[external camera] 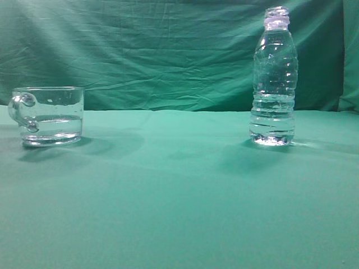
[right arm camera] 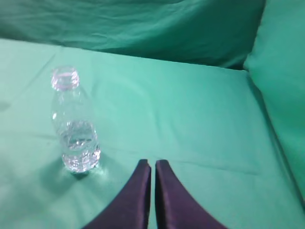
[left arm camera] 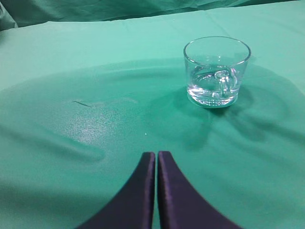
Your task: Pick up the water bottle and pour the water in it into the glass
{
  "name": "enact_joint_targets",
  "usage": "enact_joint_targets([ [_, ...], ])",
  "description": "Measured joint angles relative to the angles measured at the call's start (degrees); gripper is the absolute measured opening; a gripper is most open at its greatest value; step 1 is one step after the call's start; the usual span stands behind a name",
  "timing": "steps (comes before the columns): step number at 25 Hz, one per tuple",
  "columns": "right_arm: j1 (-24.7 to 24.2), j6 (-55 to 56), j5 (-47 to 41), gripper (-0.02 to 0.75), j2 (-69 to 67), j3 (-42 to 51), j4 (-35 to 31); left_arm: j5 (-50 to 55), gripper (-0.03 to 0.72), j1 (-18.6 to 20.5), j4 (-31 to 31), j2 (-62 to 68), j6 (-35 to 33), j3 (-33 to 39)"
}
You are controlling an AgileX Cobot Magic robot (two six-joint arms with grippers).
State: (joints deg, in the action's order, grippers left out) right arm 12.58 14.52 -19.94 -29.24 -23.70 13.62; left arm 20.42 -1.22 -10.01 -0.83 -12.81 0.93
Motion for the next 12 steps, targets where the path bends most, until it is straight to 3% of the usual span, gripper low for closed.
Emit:
enact_joint_targets([
  [4,0.00,-11.23,-0.55,0.000,6.19,3.97,-5.69,0.00,0.000,0.00,0.00,0.00,0.00,0.00],
  [12,-1.19,-12.73,-1.66,0.000,24.62,15.83,-6.25,0.00,0.000,0.00,0.00,0.00,0.00,0.00],
])
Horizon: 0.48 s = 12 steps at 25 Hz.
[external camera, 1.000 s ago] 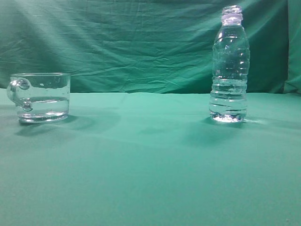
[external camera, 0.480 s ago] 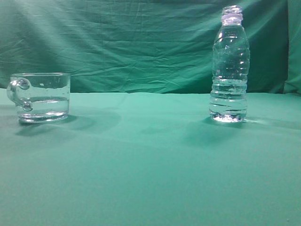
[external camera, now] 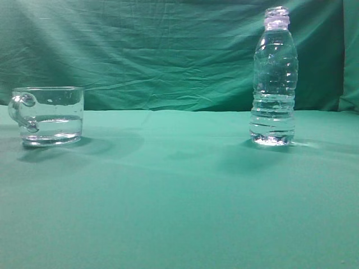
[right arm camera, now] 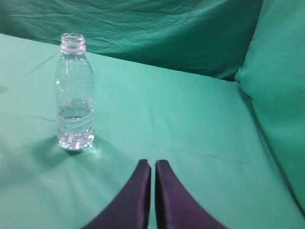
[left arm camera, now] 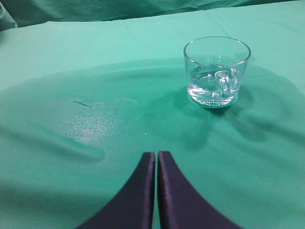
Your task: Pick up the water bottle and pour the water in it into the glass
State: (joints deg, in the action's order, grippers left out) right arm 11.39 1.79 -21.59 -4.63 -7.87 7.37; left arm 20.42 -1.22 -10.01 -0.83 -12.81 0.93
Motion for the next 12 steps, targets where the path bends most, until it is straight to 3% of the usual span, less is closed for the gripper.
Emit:
enact_joint_targets([
  [8,-7.54,0.10,0.01,0.000,5.15,7.90,-1.72,0.00,0.000,0.00,0.00,0.00,0.00,0.00],
  [12,-8.43,0.43,-0.01,0.000,5.15,9.26,-2.72,0.00,0.000,0.00,0.00,0.00,0.00,0.00],
])
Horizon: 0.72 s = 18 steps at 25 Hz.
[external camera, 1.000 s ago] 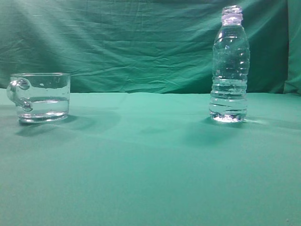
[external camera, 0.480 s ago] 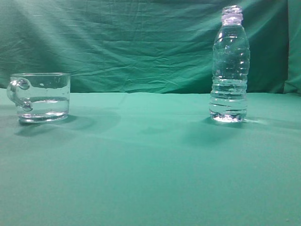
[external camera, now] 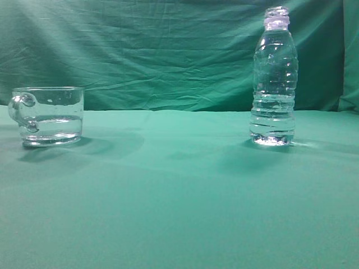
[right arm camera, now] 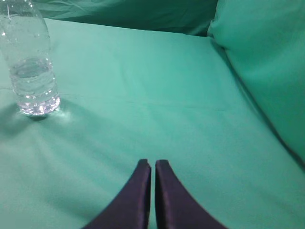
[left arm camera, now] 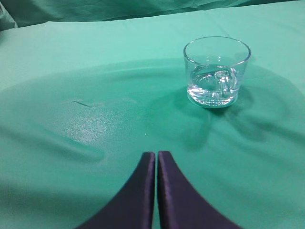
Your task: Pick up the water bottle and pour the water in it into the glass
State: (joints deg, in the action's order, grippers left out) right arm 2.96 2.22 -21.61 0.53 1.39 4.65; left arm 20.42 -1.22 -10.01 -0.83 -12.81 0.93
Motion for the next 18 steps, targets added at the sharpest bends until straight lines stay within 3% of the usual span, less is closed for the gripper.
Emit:
enact_joint_targets([
  [18,0.00,-0.15,0.01,0.000,0.00,0.00,-2.55,0.00,0.000,0.00,0.00,0.00,0.00,0.00],
])
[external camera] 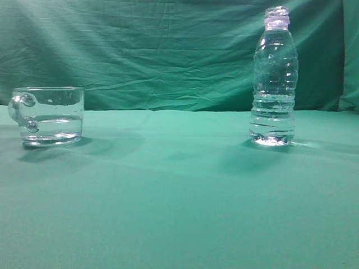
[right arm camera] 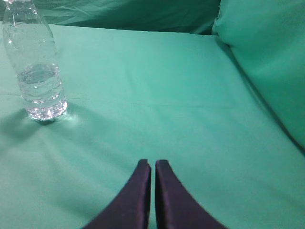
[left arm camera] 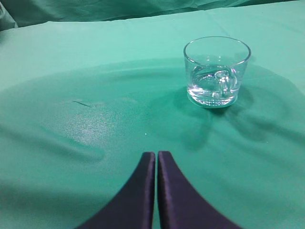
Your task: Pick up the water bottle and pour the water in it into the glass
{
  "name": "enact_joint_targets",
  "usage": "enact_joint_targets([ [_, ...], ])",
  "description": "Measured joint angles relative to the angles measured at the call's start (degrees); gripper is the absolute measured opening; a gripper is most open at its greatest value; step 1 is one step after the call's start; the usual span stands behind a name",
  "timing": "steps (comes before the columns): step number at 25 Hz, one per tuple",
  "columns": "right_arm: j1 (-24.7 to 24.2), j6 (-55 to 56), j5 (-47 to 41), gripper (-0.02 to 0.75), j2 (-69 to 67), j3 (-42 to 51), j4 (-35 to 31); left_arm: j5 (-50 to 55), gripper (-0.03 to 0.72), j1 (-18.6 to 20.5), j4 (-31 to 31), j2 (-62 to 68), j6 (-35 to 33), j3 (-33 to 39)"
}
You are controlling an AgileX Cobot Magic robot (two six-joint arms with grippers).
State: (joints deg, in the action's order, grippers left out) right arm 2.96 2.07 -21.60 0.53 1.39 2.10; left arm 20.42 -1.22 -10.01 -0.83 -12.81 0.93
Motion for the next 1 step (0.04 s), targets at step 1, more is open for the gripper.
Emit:
enact_joint_targets([
  [1,0.00,0.00,0.00,0.000,0.00,0.00,-0.09,0.00,0.000,0.00,0.00,0.00,0.00,0.00],
])
